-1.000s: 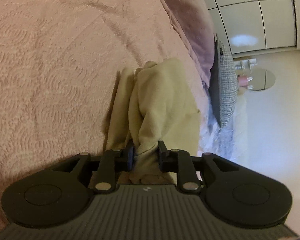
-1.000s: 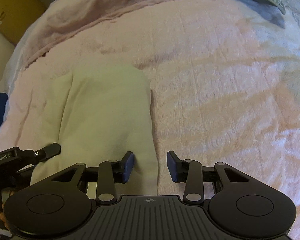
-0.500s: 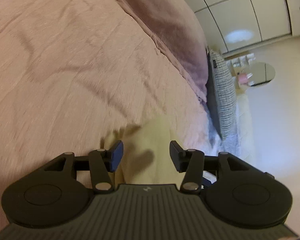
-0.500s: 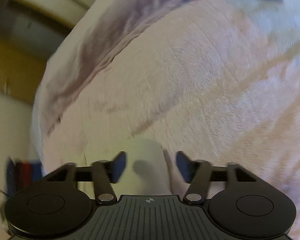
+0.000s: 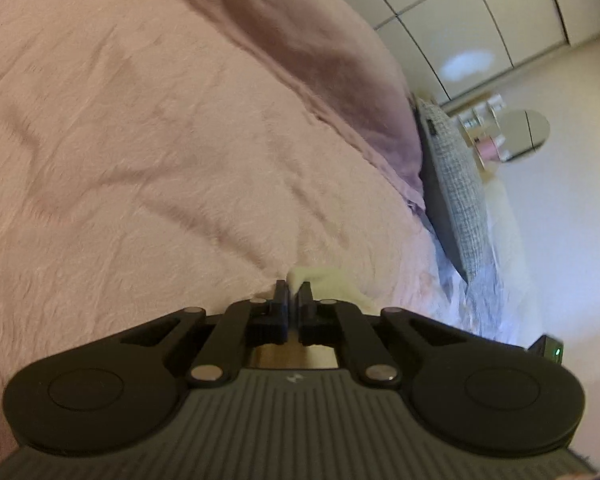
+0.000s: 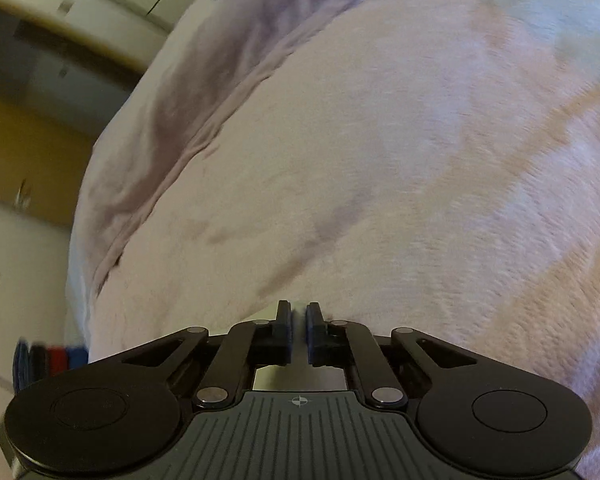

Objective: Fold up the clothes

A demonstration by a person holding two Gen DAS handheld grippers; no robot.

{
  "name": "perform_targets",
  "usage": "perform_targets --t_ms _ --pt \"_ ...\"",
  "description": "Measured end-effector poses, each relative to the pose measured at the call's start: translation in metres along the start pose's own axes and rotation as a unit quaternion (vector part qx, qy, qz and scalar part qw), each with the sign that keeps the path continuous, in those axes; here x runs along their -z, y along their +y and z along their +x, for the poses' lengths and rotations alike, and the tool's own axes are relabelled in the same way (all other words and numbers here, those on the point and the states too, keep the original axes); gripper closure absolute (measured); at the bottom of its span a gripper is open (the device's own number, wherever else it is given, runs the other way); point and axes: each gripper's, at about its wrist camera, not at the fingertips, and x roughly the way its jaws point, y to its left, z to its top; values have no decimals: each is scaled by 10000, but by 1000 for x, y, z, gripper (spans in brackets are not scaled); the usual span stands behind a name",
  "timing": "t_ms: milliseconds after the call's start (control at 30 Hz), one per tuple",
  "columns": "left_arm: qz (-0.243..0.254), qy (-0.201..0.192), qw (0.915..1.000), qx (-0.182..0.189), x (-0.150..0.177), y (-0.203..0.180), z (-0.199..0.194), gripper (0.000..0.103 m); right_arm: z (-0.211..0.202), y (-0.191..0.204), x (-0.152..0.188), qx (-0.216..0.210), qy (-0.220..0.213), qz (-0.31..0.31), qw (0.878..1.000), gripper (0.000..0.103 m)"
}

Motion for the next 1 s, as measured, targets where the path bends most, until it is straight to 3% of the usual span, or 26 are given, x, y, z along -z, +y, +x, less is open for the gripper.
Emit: perform_targets --t_ms 167,267,300,333,433,500,567,600,633,800,1000 --pt "-90 48 9996 -263 0 -1 4 100 3 -2 -4 -303 131 234 9992 95" --pt "112 123 9997 -191 -12 -14 2 88 -6 6 -13 -231 198 -72 9995 79" --pt "191 133 9996 -161 -16 -18 2 79 -8 8 -16 -212 204 -170 9994 76" --pt "284 126 9994 -125 -21 -23 3 69 -10 10 -19 -218 189 -217 9993 75" --pt "547 381 9977 -94 -30 -33 18 59 -8 8 -23 -273 255 -179 9991 73" --pt "763 671 9947 -144 -33 -38 36 61 -2 7 -22 -261 378 -154 9988 73" --pt "977 867 9912 -237 -30 -41 52 72 5 8 -20 -235 443 -192 9986 74" --pt "1028 913 9903 -214 -28 -42 56 95 7 9 -18 -226 449 -226 9985 86" --pt "1036 885 9905 -172 -27 -43 57 100 8 10 -16 -213 437 -285 9984 96" --pt "793 405 9960 -47 -22 -36 46 101 1 11 -4 -156 62 -699 9974 99" --pt "517 284 9975 -381 -14 -25 47 97 17 6 -1 54 109 -354 9993 95"
